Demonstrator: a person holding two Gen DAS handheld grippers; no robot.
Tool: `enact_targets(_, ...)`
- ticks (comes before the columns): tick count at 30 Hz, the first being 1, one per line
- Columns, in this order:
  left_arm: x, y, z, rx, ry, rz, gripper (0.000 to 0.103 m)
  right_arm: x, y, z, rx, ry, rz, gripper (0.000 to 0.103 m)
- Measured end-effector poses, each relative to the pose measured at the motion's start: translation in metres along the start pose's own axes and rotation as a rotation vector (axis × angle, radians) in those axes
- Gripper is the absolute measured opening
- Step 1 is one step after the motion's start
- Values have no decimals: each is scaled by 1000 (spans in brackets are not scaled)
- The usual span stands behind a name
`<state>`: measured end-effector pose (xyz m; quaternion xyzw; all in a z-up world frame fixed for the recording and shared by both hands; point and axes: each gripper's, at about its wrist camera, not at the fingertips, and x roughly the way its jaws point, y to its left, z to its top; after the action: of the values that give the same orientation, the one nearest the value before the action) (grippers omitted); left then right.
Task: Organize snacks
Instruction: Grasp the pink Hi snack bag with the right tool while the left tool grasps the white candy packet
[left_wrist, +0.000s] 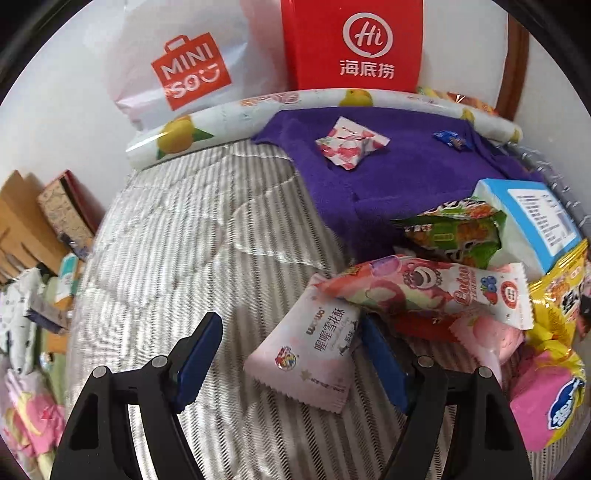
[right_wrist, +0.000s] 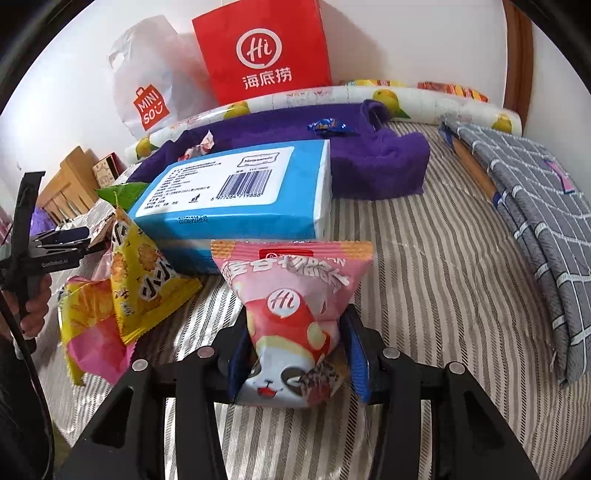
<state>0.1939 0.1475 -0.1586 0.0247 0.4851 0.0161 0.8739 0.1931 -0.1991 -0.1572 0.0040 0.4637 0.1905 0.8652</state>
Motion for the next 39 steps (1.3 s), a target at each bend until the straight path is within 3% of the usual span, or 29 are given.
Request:
enact_targets(2, 2, 1, -2, -20, 4, -32, 76, 0, 4, 0, -24, -5, -18, 45)
enact_targets(4, 5, 4, -5, -40, 14, -90, 60, 2, 8, 0, -44, -1, -31, 45)
enact_targets(6, 2, 2, -7, -37, 4, -97, 49, 3, 9, 1, -51, 2, -39, 45)
enact_targets(10, -8, 2, -16, -76, 15, -144, 47, 3, 9, 1, -48, 2, -36, 45)
enact_targets(17, -30, -8, -39, -103, 21, -163, 47, 2, 8, 0, -48, -1, -33, 45)
enact_targets(23, -35, -16, -50, -112, -20, -98, 49, 0, 4, -2, -31, -10, -9, 45)
enact_targets(27, -34, -17, -54, -118, -59, -86, 50, 0, 3, -2, -23, -14, -7, 45)
enact_targets(32, -34, -21, -55, -109, -59, -71, 50, -1, 7, -4, -48, -17, -33, 45)
enact_targets(39, -35, -18, -57, -123, -65, -90, 50, -2, 0, -3, -17, -21, 3, 45)
